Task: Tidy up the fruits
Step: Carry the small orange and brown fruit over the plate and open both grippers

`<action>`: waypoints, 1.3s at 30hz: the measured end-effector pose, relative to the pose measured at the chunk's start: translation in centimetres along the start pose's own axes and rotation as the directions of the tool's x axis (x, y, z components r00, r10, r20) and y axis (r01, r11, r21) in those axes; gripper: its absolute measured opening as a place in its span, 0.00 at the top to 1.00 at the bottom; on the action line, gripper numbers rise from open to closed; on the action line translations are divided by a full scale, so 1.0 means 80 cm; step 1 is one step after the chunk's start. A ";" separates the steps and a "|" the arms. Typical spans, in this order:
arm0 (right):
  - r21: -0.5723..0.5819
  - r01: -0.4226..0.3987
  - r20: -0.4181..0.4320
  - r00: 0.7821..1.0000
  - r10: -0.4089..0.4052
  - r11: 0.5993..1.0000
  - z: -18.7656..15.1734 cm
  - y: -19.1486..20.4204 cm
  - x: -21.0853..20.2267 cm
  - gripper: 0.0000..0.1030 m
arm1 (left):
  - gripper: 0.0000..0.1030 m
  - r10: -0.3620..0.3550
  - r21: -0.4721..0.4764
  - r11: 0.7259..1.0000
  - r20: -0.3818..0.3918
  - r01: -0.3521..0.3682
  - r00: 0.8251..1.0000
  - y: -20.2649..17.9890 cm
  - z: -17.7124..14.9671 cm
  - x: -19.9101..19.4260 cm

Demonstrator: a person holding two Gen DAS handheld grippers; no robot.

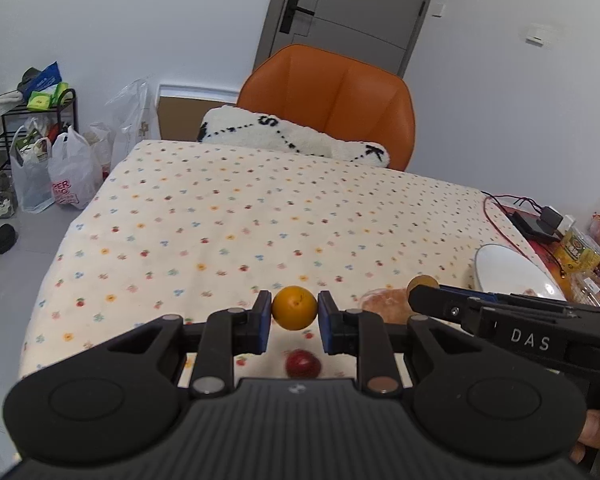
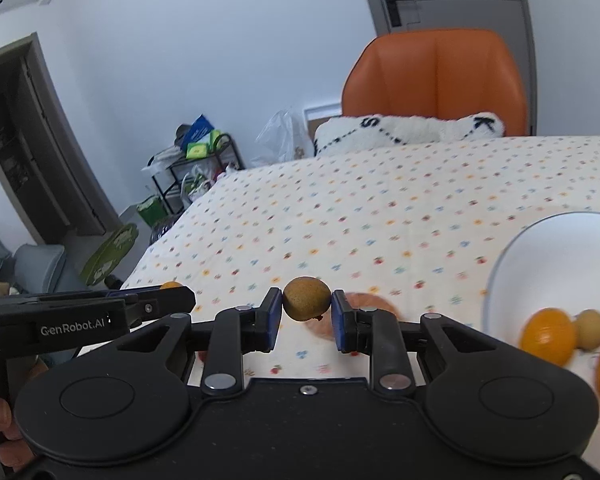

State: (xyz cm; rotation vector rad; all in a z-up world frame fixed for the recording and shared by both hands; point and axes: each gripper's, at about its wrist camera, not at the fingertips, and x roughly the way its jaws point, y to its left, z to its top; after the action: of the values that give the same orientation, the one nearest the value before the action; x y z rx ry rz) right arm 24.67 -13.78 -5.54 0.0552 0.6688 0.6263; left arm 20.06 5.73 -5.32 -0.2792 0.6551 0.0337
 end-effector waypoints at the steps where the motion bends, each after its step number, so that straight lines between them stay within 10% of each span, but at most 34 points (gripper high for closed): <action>1: 0.003 0.004 0.006 1.000 -0.004 1.000 0.001 -0.004 -0.004 0.76 | 0.78 -0.006 0.004 1.000 0.002 0.006 1.000 -0.006 0.001 0.001; 39: 0.174 0.189 0.134 0.968 -0.213 0.967 -0.012 -0.152 -0.104 0.76 | 0.78 -0.162 0.148 0.976 0.010 0.159 0.987 -0.165 0.017 0.047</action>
State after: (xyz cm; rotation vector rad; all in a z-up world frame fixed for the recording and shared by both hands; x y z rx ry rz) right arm 25.42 -28.54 -4.55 0.1801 0.5675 0.3674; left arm 25.41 -6.83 -3.34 -0.1891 0.6080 -0.1655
